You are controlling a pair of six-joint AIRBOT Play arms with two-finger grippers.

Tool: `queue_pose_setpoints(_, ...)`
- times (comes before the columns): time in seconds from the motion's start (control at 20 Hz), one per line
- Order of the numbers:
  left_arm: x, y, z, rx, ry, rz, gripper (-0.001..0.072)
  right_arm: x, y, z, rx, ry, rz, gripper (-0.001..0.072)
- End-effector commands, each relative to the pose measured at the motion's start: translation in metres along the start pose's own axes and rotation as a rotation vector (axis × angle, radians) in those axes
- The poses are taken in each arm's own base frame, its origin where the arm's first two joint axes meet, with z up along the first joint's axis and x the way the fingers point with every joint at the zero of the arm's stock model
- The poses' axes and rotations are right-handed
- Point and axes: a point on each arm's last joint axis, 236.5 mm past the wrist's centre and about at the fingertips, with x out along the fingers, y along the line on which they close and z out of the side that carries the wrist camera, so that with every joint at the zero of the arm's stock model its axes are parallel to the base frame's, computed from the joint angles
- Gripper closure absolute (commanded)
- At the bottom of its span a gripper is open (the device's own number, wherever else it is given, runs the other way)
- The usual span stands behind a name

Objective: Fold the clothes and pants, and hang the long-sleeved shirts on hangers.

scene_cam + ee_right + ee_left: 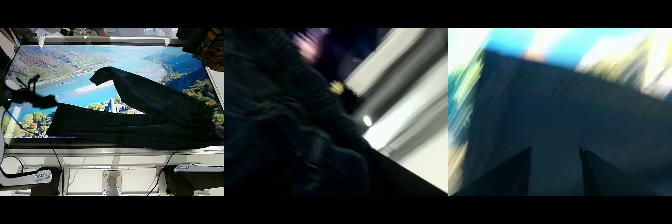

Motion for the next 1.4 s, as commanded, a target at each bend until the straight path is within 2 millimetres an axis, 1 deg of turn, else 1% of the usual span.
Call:
queue_pose_setpoints(0.0, 0.038, -0.085, 0.074, 0.074, -0.222, -0.156, 0.0338, -0.018, 0.076, 0.038, -0.097, -0.172, 0.188, 0.0228)
queue_pose_setpoints(0.1, 0.077, -0.115, 0.088, 0.102, -0.195, -0.182, 0.0338, -0.018, 0.105, 0.043, -0.161, -0.200, 0.194, 0.0228)
queue_pose_setpoints(0.15, 0.096, -0.126, 0.095, 0.101, -0.178, -0.196, 0.0325, -0.018, 0.117, 0.044, -0.190, -0.210, 0.195, 0.0228)
queue_pose_setpoints(0.2, 0.111, -0.134, 0.102, 0.098, -0.169, -0.207, 0.0212, -0.018, 0.128, 0.044, -0.223, -0.220, 0.198, 0.0228)
queue_pose_setpoints(0.25, 0.125, -0.141, 0.111, 0.088, -0.165, -0.218, 0.0133, -0.018, 0.138, 0.044, -0.260, -0.227, 0.199, 0.0228)
queue_pose_setpoints(0.35, 0.144, -0.152, 0.126, 0.093, -0.171, -0.236, 0.0133, -0.018, 0.150, 0.043, -0.293, -0.233, 0.197, 0.0228)
queue_pose_setpoints(0.5, 0.162, -0.163, 0.140, 0.108, -0.181, -0.251, 0.0136, -0.019, 0.155, 0.044, -0.302, -0.242, 0.198, 0.0228)
queue_pose_setpoints(0.6, 0.173, -0.165, 0.141, 0.111, -0.175, -0.254, 0.0159, -0.019, 0.155, 0.044, -0.302, -0.242, 0.199, 0.0228)
queue_pose_setpoints(0.65, 0.178, -0.165, 0.139, 0.111, -0.168, -0.252, 0.0217, -0.019, 0.155, 0.044, -0.301, -0.242, 0.198, 0.0228)
queue_pose_setpoints(0.7, 0.184, -0.164, 0.136, 0.110, -0.158, -0.251, 0.0220, -0.019, 0.155, 0.045, -0.301, -0.244, 0.199, 0.0228)
queue_pose_setpoints(0.8, 0.190, -0.161, 0.128, 0.126, -0.132, -0.233, 0.0219, -0.019, 0.155, 0.045, -0.301, -0.246, 0.199, 0.0228)
queue_pose_setpoints(0.9, 0.189, -0.151, 0.124, 0.162, -0.105, -0.178, 0.0219, -0.019, 0.155, 0.046, -0.301, -0.248, 0.198, 0.0228)
queue_pose_setpoints(0.95, 0.182, -0.143, 0.125, 0.185, -0.096, -0.140, 0.0219, -0.019, 0.155, 0.047, -0.301, -0.252, 0.198, 0.0228)
queue_pose_setpoints(1.05, 0.164, -0.130, 0.133, 0.193, -0.111, -0.078, 0.0218, -0.020, 0.155, 0.048, -0.300, -0.258, 0.198, 0.0228)
queue_pose_setpoints(1.15, 0.152, -0.128, 0.139, 0.211, -0.128, -0.056, 0.0219, -0.020, 0.156, 0.049, -0.299, -0.264, 0.199, 0.0228)
queue_pose_setpoints(1.2, 0.153, -0.127, 0.139, 0.210, -0.127, -0.055, 0.0219, -0.020, 0.155, 0.049, -0.299, -0.265, 0.198, 0.0228)
queue_pose_setpoints(1.25, 0.158, -0.128, 0.136, 0.212, -0.118, -0.056, 0.0219, -0.020, 0.155, 0.049, -0.299, -0.265, 0.198, 0.0228)
queue_pose_setpoints(1.35, 0.177, -0.129, 0.125, 0.216, -0.087, -0.056, 0.0219, -0.020, 0.156, 0.049, -0.298, -0.265, 0.199, 0.0228)
